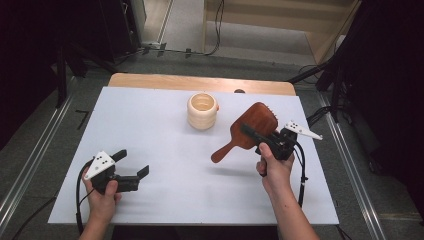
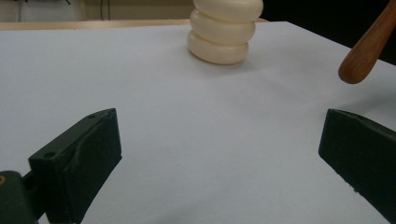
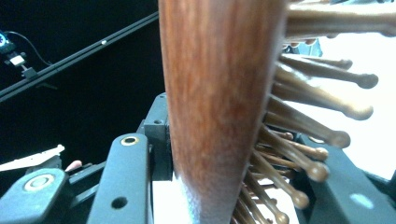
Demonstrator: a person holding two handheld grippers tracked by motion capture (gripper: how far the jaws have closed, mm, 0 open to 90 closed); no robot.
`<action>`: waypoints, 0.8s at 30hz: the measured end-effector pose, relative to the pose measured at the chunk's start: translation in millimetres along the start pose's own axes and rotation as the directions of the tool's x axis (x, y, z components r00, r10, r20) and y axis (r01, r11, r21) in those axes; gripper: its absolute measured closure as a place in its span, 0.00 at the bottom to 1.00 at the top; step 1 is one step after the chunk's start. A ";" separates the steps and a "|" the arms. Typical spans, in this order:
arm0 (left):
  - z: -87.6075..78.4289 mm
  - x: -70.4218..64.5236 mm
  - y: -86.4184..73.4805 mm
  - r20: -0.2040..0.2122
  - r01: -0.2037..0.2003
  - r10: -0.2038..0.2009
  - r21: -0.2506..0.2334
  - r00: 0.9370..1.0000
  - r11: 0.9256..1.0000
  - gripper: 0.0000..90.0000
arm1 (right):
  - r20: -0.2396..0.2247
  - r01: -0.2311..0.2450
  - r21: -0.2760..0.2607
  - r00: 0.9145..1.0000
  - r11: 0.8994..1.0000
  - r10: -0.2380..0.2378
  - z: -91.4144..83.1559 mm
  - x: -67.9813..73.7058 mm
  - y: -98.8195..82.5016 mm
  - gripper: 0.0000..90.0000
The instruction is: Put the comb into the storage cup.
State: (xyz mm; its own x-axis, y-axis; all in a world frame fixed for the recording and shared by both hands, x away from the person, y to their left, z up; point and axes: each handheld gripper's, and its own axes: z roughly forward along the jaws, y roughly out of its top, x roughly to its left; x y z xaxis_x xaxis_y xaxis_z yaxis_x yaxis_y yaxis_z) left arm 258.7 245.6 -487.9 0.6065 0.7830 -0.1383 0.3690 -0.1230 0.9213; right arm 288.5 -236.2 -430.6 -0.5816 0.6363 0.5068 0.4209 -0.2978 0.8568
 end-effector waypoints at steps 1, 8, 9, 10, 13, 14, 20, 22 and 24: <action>-2.2 2.5 -0.4 -0.006 0.002 -0.002 -0.003 1.000 1.000 0.00 | 0.000 0.008 0.000 1.000 1.000 -0.008 0.5 -0.1 1.2 0.60; -13.5 14.9 -1.7 -0.044 0.009 -0.009 -0.002 0.999 1.000 0.00 | 0.016 0.036 0.006 0.999 0.999 -0.036 4.7 1.5 10.2 0.60; -14.8 16.1 -2.1 -0.050 0.009 -0.009 -0.001 0.999 1.000 0.00 | 0.017 0.037 0.008 0.999 0.999 -0.037 5.1 1.8 11.5 0.60; -15.8 17.2 -2.6 -0.054 0.009 -0.009 -0.003 0.999 1.000 0.00 | 0.019 0.038 0.009 0.999 0.999 -0.039 5.5 2.1 12.8 0.60; -19.2 19.2 -3.3 -0.059 0.013 -0.014 -0.007 0.998 1.000 0.00 | 0.029 0.055 0.008 0.998 0.998 -0.055 7.4 2.8 16.9 0.60; -20.1 20.1 -3.7 -0.060 0.012 -0.012 -0.008 0.998 1.000 0.00 | 0.034 0.058 0.008 0.998 0.998 -0.059 7.9 2.9 18.2 0.60; -26.6 24.3 -9.4 -0.031 0.043 -0.045 -0.065 0.998 0.997 0.00 | 0.051 0.086 0.013 0.995 0.996 -0.087 12.6 5.1 26.5 0.60; -28.4 23.5 -10.4 -0.038 0.043 -0.046 -0.088 0.998 0.995 0.00 | 0.053 0.097 0.011 0.994 0.995 -0.098 14.2 5.6 29.3 0.60; -27.1 22.2 -10.8 -0.047 0.033 -0.037 -0.077 0.998 0.996 0.00 | 0.052 0.094 0.006 0.994 0.996 -0.095 15.7 6.5 32.0 0.60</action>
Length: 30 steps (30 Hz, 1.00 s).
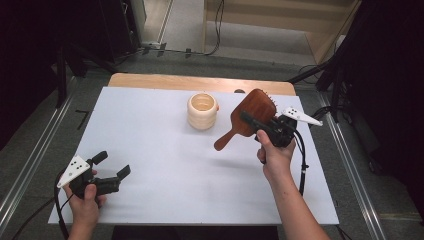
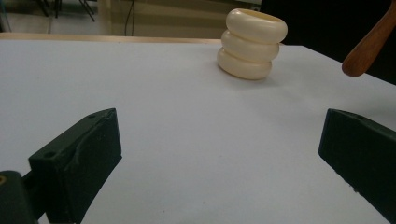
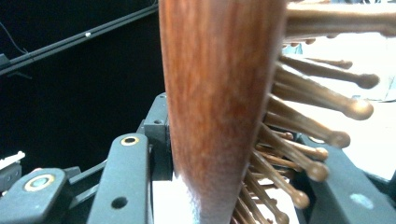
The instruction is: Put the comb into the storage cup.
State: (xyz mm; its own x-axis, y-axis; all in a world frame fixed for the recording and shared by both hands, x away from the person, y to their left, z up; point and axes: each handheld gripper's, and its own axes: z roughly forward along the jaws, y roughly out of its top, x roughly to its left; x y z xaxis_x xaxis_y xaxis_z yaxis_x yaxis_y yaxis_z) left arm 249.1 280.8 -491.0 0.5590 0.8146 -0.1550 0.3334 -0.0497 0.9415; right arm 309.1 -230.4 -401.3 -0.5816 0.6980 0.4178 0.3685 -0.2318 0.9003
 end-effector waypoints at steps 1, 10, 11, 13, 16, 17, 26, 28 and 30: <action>0.9 -1.1 -0.4 -0.001 -0.005 0.005 0.006 1.000 1.000 0.00 | 0.002 0.005 -0.002 1.000 1.000 -0.005 0.9 0.1 1.4 0.60; 2.6 -2.4 -0.9 0.005 -0.013 0.013 0.019 1.000 1.000 0.00 | 0.023 0.028 -0.007 0.999 1.000 -0.027 6.8 -1.3 11.5 0.60; 2.6 -2.0 -0.9 0.004 -0.007 0.007 0.017 1.000 1.000 0.00 | 0.023 0.024 -0.005 0.999 1.000 -0.024 7.5 -1.5 12.7 0.60; 2.7 -0.8 -0.8 0.010 -0.003 0.003 0.018 1.000 1.000 0.00 | 0.027 0.027 -0.008 0.999 1.000 -0.027 9.2 -2.7 14.9 0.60; 2.4 0.0 -0.9 0.012 0.001 -0.001 0.015 1.000 1.000 0.00 | 0.033 0.027 -0.008 0.999 1.000 -0.027 11.8 -4.7 18.0 0.60; 2.2 0.3 -0.9 0.013 0.002 -0.002 0.014 1.000 1.000 0.00 | 0.033 0.026 -0.009 0.999 1.000 -0.025 12.8 -5.1 18.9 0.60; 1.8 1.3 -0.9 0.017 0.013 -0.013 0.011 1.000 1.000 0.00 | 0.046 0.040 -0.016 0.998 0.999 -0.039 22.5 -6.2 27.8 0.60; 1.8 1.4 -1.0 0.017 0.014 -0.014 0.011 1.000 1.000 0.00 | 0.046 0.039 -0.016 0.998 0.999 -0.038 25.3 -6.7 28.9 0.60; 1.8 1.5 -0.9 0.019 0.013 -0.013 0.011 1.000 1.000 0.00 | 0.045 0.037 -0.014 0.998 0.999 -0.037 28.1 -7.0 30.0 0.60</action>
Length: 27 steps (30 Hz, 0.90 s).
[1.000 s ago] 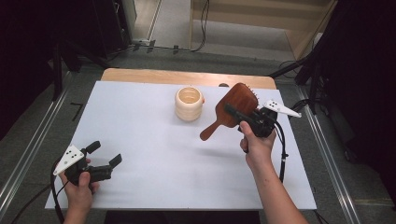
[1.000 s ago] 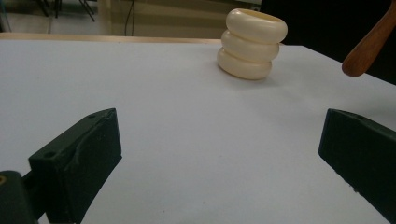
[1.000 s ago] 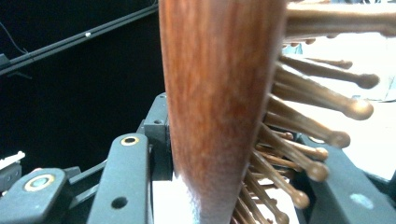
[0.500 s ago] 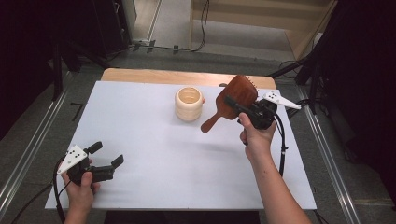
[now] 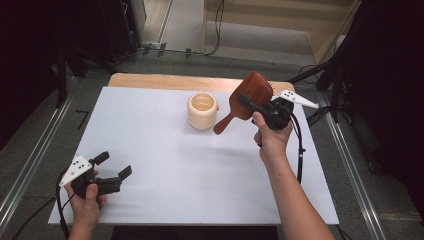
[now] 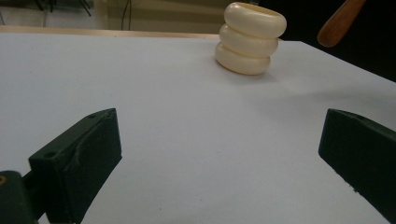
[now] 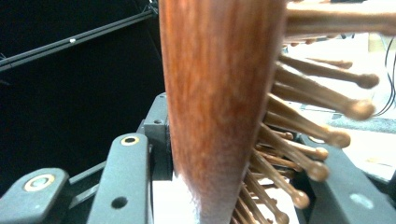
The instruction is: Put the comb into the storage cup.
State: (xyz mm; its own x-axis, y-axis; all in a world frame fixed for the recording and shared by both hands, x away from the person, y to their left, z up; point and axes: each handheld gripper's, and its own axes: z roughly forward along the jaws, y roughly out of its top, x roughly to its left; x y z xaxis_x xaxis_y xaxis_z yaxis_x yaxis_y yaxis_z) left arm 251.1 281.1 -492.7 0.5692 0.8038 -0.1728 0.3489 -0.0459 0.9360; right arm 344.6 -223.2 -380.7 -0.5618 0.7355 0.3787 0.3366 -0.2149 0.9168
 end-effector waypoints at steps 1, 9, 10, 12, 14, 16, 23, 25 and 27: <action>0.0 0.0 0.0 0.001 0.000 0.000 0.000 1.000 1.000 0.00 | 0.000 -0.001 -0.003 1.000 1.000 0.001 1.6 -0.1 0.6 0.60; 0.2 0.0 0.1 0.004 -0.002 0.002 0.001 1.000 1.000 0.00 | -0.005 0.017 -0.014 1.000 1.000 -0.017 11.5 3.9 9.3 0.60; 0.2 0.0 0.1 0.004 -0.001 0.001 0.001 1.000 1.000 0.00 | -0.005 0.019 -0.015 1.000 1.000 -0.019 12.6 4.2 10.5 0.60; 0.4 0.0 0.1 0.004 0.000 0.000 0.001 1.000 1.000 0.00 | -0.006 0.018 -0.020 1.000 1.000 -0.018 14.8 4.3 12.6 0.60; 0.5 -0.2 0.1 0.006 0.000 0.000 0.001 1.000 1.000 0.00 | -0.006 0.019 -0.025 1.000 0.999 -0.019 17.1 2.8 14.2 0.60; 0.6 -0.3 0.1 0.006 -0.002 0.002 0.001 1.000 1.000 0.00 | 0.002 0.019 -0.025 1.000 1.000 -0.019 19.9 1.4 15.3 0.60; 0.7 -1.0 0.1 0.006 -0.011 0.011 0.004 1.000 1.000 0.00 | 0.016 0.012 -0.031 1.000 0.999 -0.012 27.5 -5.7 18.0 0.60; 1.0 -1.1 0.1 0.005 -0.013 0.013 0.004 1.000 1.000 0.00 | 0.013 0.005 -0.037 1.000 0.999 -0.005 28.9 -7.1 19.1 0.60; 1.2 -1.1 0.1 0.006 -0.013 0.013 0.004 1.000 1.000 0.00 | 0.021 0.011 -0.038 1.000 0.999 -0.010 30.7 -7.9 20.7 0.60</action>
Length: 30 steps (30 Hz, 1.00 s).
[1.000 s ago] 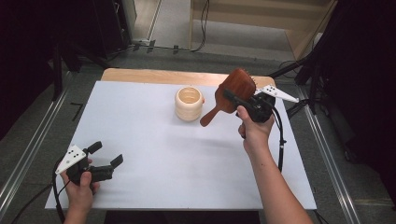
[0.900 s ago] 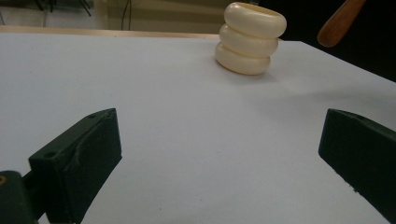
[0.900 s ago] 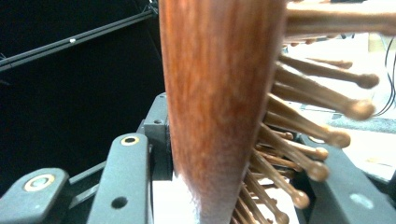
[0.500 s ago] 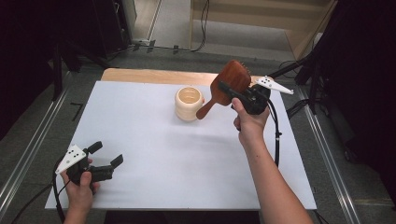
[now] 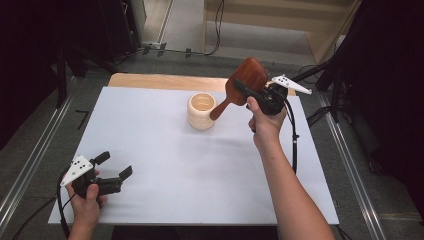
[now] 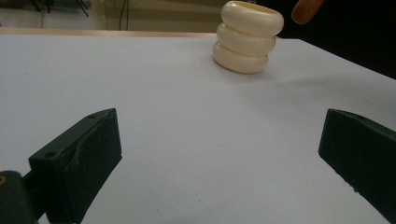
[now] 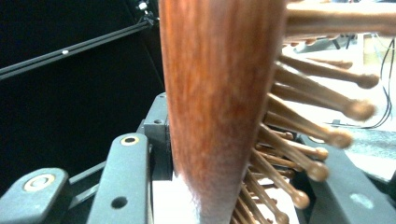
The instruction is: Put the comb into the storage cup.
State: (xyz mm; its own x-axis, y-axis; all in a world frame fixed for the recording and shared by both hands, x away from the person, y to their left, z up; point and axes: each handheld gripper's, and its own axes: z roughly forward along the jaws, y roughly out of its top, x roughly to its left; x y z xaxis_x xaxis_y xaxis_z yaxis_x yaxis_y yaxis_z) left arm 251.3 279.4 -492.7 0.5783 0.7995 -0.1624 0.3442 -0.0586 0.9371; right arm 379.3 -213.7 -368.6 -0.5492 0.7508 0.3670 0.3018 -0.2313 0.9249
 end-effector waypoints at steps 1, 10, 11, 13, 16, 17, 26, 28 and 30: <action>0.0 0.0 0.0 0.000 0.000 0.000 0.000 1.000 1.000 0.00 | 0.000 0.000 -0.001 1.000 1.000 0.000 1.1 -0.3 0.7 0.60; 0.6 -0.9 0.0 -0.001 -0.005 0.005 0.002 1.000 1.000 0.00 | 0.008 0.011 -0.011 1.000 1.000 -0.011 10.9 0.1 8.0 0.60; 0.6 -1.0 0.0 -0.002 -0.006 0.006 0.004 1.000 1.000 0.00 | 0.009 0.012 -0.009 1.000 1.000 -0.012 12.0 0.1 8.6 0.60; 0.9 -1.3 0.1 0.001 -0.008 0.008 0.006 1.000 1.000 0.00 | 0.011 0.008 -0.010 1.000 1.000 -0.007 14.4 0.0 9.2 0.60; 0.8 -1.6 0.1 -0.001 -0.010 0.010 0.007 1.000 1.000 0.00 | 0.016 0.010 -0.012 1.000 1.000 -0.010 18.8 -0.8 9.6 0.60; 0.9 -1.5 0.0 0.000 -0.010 0.010 0.005 1.000 1.000 0.00 | 0.015 0.011 -0.011 1.000 1.000 -0.010 20.1 -1.1 9.6 0.60; 0.7 -0.7 0.1 -0.001 -0.007 0.007 0.002 1.000 1.000 0.00 | 0.013 -0.004 -0.018 1.000 1.000 0.005 33.7 -3.7 7.9 0.60; 0.6 -0.9 0.1 -0.001 -0.007 0.007 0.003 1.000 1.000 0.00 | 0.020 -0.004 -0.022 1.000 1.000 0.004 37.2 -4.2 7.8 0.60; 0.7 -0.7 0.1 0.000 -0.008 0.008 0.002 1.000 1.000 0.00 | 0.023 -0.009 -0.022 1.000 1.000 0.009 40.1 -4.3 7.5 0.60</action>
State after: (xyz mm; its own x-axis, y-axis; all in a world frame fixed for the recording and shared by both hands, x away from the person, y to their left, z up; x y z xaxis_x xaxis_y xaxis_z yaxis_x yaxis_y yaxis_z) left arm 251.5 278.5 -492.7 0.5812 0.7990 -0.1544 0.3408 -0.0666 0.9378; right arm 415.2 -193.8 -367.2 -0.5283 0.7628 0.3729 0.2893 -0.2512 0.9237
